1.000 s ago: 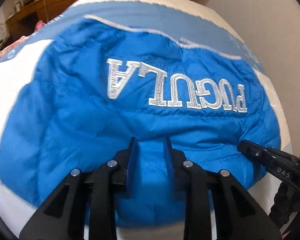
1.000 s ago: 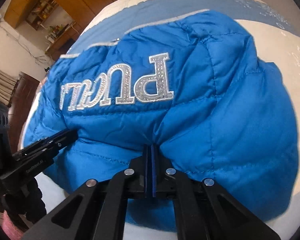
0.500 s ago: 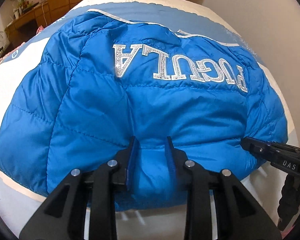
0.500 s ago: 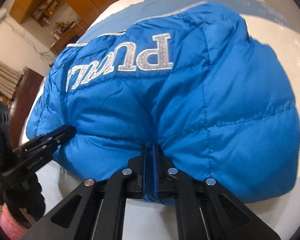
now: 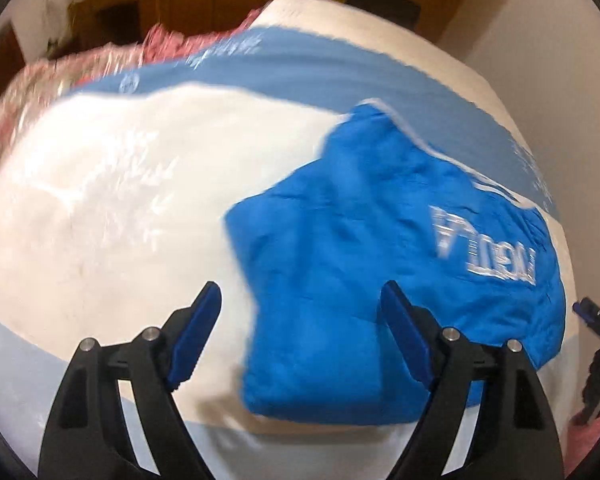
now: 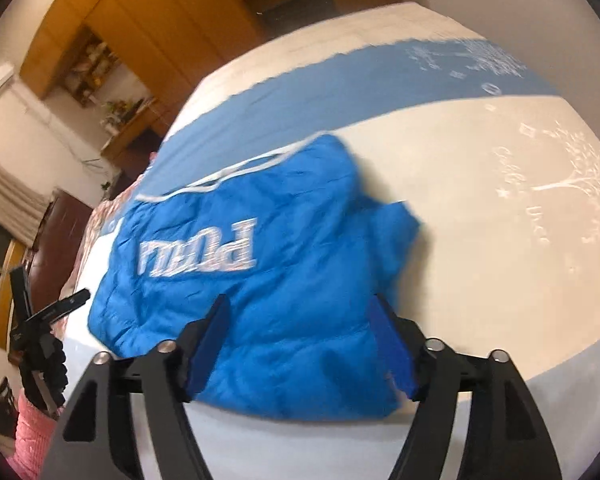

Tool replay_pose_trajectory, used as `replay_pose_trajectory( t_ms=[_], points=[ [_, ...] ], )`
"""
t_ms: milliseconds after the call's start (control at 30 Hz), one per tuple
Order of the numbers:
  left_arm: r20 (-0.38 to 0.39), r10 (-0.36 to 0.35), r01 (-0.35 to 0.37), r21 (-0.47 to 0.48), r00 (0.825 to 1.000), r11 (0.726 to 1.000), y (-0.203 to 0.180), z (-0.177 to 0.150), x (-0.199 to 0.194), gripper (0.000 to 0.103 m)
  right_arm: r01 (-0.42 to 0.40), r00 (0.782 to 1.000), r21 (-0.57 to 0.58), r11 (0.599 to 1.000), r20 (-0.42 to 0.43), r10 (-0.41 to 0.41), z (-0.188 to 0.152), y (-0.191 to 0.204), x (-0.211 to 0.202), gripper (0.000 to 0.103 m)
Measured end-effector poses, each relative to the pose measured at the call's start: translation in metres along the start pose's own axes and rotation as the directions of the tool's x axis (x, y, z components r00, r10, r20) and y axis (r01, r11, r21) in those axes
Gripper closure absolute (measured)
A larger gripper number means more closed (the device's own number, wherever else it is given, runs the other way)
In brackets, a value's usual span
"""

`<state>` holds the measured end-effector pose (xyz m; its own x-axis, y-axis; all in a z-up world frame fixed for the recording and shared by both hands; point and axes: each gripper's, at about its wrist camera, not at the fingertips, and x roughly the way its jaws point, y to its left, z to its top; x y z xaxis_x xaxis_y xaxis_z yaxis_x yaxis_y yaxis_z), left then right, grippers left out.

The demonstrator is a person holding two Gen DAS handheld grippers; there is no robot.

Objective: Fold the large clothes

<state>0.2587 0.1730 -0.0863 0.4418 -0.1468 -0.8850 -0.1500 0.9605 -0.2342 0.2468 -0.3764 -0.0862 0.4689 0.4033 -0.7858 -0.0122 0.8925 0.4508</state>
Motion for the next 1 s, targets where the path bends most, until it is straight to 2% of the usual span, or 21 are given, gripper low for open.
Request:
replay_pose_trajectory(
  t_ms=[67, 167, 333, 500, 533, 567, 600, 633, 667, 733, 800, 900, 1000],
  points=[
    [-0.03, -0.05, 0.049, -0.043, 0.998, 0.998, 0.015, 0.005, 0.014, 0.017, -0.025, 0.999, 0.053, 0.998, -0.035, 0.027, 0.008, -0.021, 0.014, 0.026],
    [-0.044, -0.128, 0.124, -0.101, 0.991, 0.987, 0.027, 0.008, 0.033, 0.017, -0.088, 0.991, 0.122, 0.989, -0.088, 0.099, 0.016, -0.046, 0.035, 0.025],
    [-0.064, -0.209, 0.202, -0.095, 0.976, 0.975, 0.021, 0.013, 0.053, 0.016, -0.149, 0.973, 0.169, 0.974, -0.148, 0.174, 0.021, -0.057, 0.069, 0.023],
    [-0.108, -0.237, 0.223, -0.126, 0.965, 0.967, 0.017, 0.023, 0.078, 0.015, -0.171, 0.964, 0.17, 0.971, -0.177, 0.2, 0.025, -0.054, 0.091, 0.022],
    [-0.111, -0.238, 0.223, -0.129, 0.965, 0.966, 0.016, 0.024, 0.08, 0.023, -0.174, 0.963, 0.167, 0.97, -0.175, 0.203, 0.027, -0.052, 0.093, 0.024],
    [-0.11, -0.24, 0.226, -0.124, 0.964, 0.966, 0.013, 0.025, 0.08, 0.039, -0.179, 0.963, 0.166, 0.97, -0.174, 0.208, 0.027, -0.051, 0.094, 0.026],
    [-0.11, -0.247, 0.235, -0.114, 0.963, 0.965, 0.009, 0.025, 0.078, 0.048, -0.182, 0.962, 0.169, 0.969, -0.175, 0.211, 0.028, -0.05, 0.094, 0.033],
    [-0.107, -0.254, 0.242, -0.111, 0.961, 0.964, 0.005, 0.025, 0.075, 0.066, -0.181, 0.962, 0.173, 0.968, -0.174, 0.211, 0.029, -0.048, 0.094, 0.047],
    [-0.095, -0.253, 0.243, -0.11, 0.963, 0.964, 0.001, 0.025, 0.069, 0.076, -0.192, 0.959, 0.177, 0.965, -0.173, 0.222, 0.029, -0.046, 0.093, 0.053],
    [-0.06, -0.241, 0.235, -0.094, 0.969, 0.967, -0.004, 0.021, 0.056, 0.083, -0.212, 0.959, 0.16, 0.964, -0.157, 0.237, 0.027, -0.04, 0.082, 0.071],
    [-0.025, -0.247, 0.244, -0.087, 0.969, 0.966, -0.009, 0.019, 0.04, 0.087, -0.242, 0.956, 0.144, 0.96, -0.131, 0.261, 0.025, -0.033, 0.065, 0.078],
    [0.017, -0.265, 0.266, -0.067, 0.964, 0.962, -0.017, 0.016, 0.012, 0.09, -0.281, 0.95, 0.142, 0.949, -0.099, 0.296, 0.024, -0.022, 0.037, 0.083],
    [0.038, -0.284, 0.286, -0.04, 0.958, 0.957, -0.027, 0.012, -0.017, 0.09, -0.286, 0.952, 0.104, 0.953, -0.085, 0.295, 0.02, -0.005, 0.007, 0.084]
  ],
)
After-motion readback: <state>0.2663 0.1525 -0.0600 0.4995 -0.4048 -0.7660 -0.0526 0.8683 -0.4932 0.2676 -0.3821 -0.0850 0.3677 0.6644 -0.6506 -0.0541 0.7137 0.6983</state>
